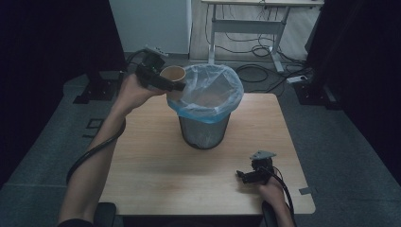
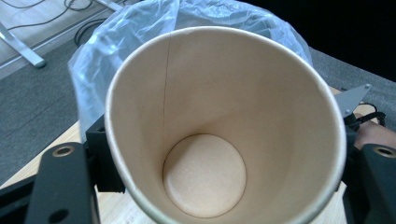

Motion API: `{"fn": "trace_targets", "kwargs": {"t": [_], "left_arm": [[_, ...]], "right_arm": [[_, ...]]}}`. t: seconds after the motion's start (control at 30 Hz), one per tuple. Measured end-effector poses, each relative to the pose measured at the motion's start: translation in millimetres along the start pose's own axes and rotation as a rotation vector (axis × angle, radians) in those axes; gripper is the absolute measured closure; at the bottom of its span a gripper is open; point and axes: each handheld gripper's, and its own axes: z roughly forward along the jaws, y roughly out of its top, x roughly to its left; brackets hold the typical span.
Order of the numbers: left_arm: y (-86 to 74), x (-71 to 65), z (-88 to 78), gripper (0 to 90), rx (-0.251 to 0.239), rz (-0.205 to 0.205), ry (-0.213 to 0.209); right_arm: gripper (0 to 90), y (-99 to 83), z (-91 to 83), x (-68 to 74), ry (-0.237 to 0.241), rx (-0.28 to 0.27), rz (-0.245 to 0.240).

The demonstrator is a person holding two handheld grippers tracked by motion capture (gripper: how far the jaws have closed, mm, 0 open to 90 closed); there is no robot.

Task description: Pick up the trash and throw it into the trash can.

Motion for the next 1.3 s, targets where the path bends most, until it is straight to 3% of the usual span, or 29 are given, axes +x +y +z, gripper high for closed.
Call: {"fn": "trace_targets", "kwargs": {"t": [0.27, 0.67, 0.73, 0.8, 1.03, 1.3], "left_arm": [[10.8, -2.1, 26.9, 24.8, 0.018, 0.008, -0.008], [11.5, -1.6, 70.1, 24.5, 0.057, 0.011, 0.005], [10.2, -0.3, 76.4, 23.5, 0.067, 0.015, 0.012], [9.6, 0.0, 80.6, 16.6, 0.066, 0.012, 0.018], [9.7, -0.3, 82.4, 0.9, 0.055, 0.014, 0.046], [3.9, -2.9, 63.2, 0.0, 0.028, 0.034, 0.049]], "right_arm": [[0.0, 0.1, 0.0, 0.8, 0.004, 0.0, -0.002], [0.0, 0.1, 0.0, 1.0, 0.006, 0.0, -0.006], [0.0, 0.1, 0.0, 1.1, 0.006, 0.0, -0.006], [0.0, 0.1, 0.1, 1.3, 0.008, 0.0, -0.008], [0.0, 0.0, 0.0, 2.1, 0.011, 0.0, -0.011], [0.0, -0.1, 0.0, 2.3, 0.012, 0.0, -0.011]]}}
